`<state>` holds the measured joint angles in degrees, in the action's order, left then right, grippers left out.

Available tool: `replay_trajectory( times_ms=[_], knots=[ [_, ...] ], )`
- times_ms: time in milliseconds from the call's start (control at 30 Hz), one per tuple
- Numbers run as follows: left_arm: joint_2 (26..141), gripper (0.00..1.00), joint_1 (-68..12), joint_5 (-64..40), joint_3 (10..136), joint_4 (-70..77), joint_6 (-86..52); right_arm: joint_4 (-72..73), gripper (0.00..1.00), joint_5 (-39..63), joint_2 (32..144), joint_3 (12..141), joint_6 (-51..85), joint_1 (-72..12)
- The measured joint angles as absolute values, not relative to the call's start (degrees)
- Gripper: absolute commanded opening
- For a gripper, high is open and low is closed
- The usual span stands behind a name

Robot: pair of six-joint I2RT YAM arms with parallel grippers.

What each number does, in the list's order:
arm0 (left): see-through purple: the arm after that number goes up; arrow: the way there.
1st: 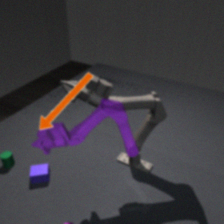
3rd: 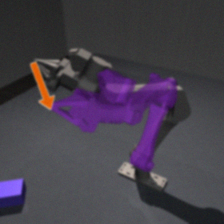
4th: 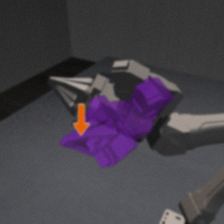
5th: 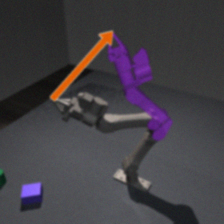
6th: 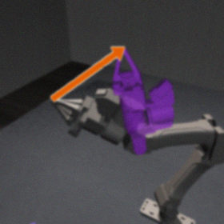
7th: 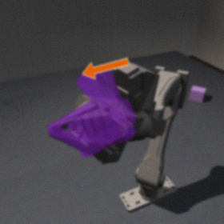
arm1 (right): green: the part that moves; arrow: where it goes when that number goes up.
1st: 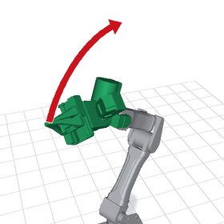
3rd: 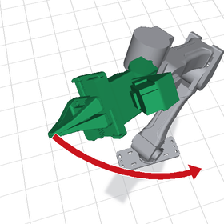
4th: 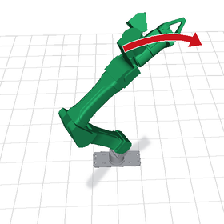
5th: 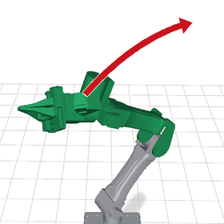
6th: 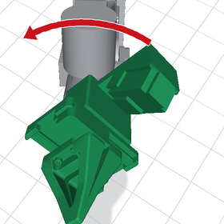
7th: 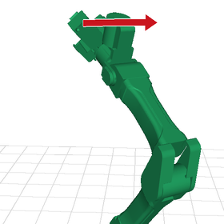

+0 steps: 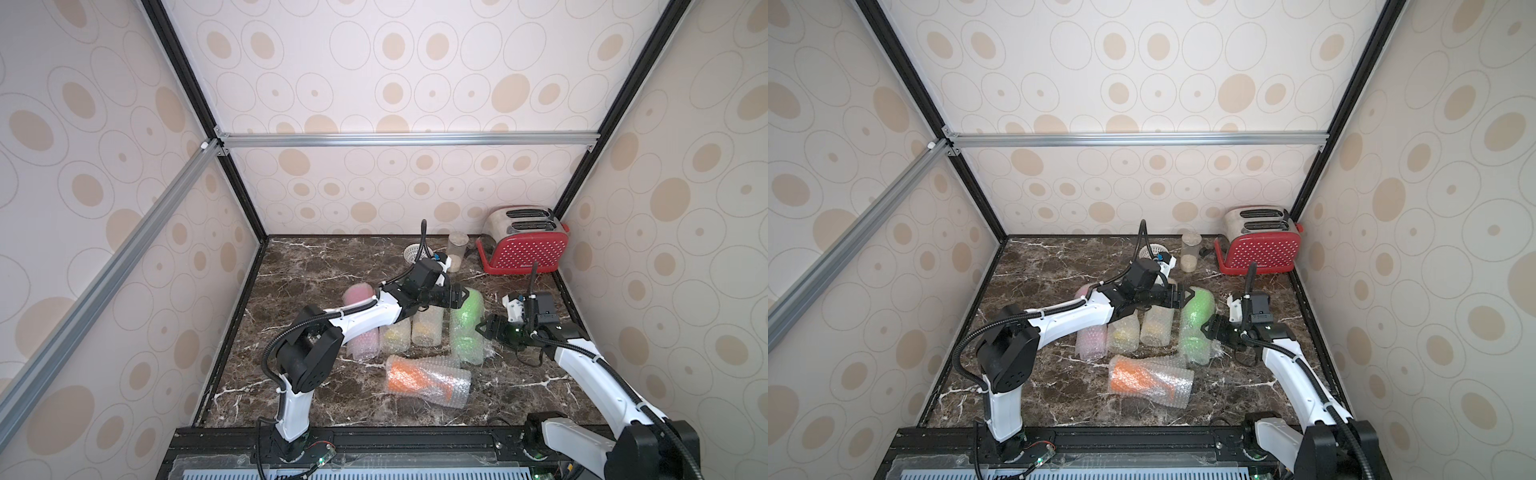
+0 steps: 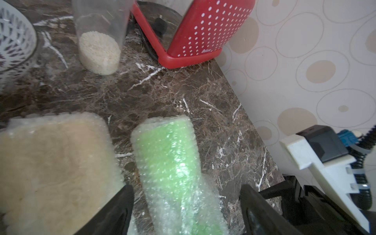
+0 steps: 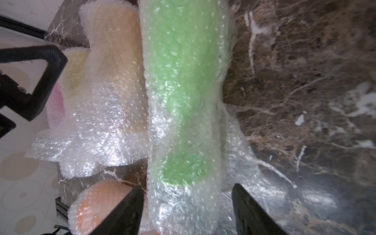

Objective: Unpack wine glasses from bubble wrap
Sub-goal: Unwrap the bubble wrap at the center of the board.

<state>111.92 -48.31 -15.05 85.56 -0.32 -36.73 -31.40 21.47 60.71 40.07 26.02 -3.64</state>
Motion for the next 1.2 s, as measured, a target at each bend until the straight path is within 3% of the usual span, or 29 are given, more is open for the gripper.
replay_trajectory(
  times_ms=[233,333,533,633,933,1200],
  knots=[
    [117.8,0.76,-52.4,-13.6,94.4,-9.3,-35.7,-35.9,0.68,15.8,59.9,40.3,26.1,-0.3],
    [120.0,0.70,-53.4,-13.6,95.4,-11.3,-35.4,-35.6,0.67,14.5,61.0,40.3,26.1,0.1],
    [124.9,0.50,-53.9,-13.4,97.1,-15.4,-34.3,-31.8,0.65,15.9,66.4,40.1,26.0,0.1],
    [126.4,0.30,-53.8,-13.2,98.5,-16.9,-33.5,-30.0,0.64,16.8,69.6,40.1,25.8,0.1],
    [126.8,0.05,-53.3,-13.9,99.7,-18.1,-32.3,-26.7,0.59,17.6,75.4,40.1,24.4,0.1],
    [126.8,0.02,-52.5,-16.9,99.5,-17.2,-32.2,-24.5,0.52,18.3,78.9,40.4,23.2,0.1]
  ],
)
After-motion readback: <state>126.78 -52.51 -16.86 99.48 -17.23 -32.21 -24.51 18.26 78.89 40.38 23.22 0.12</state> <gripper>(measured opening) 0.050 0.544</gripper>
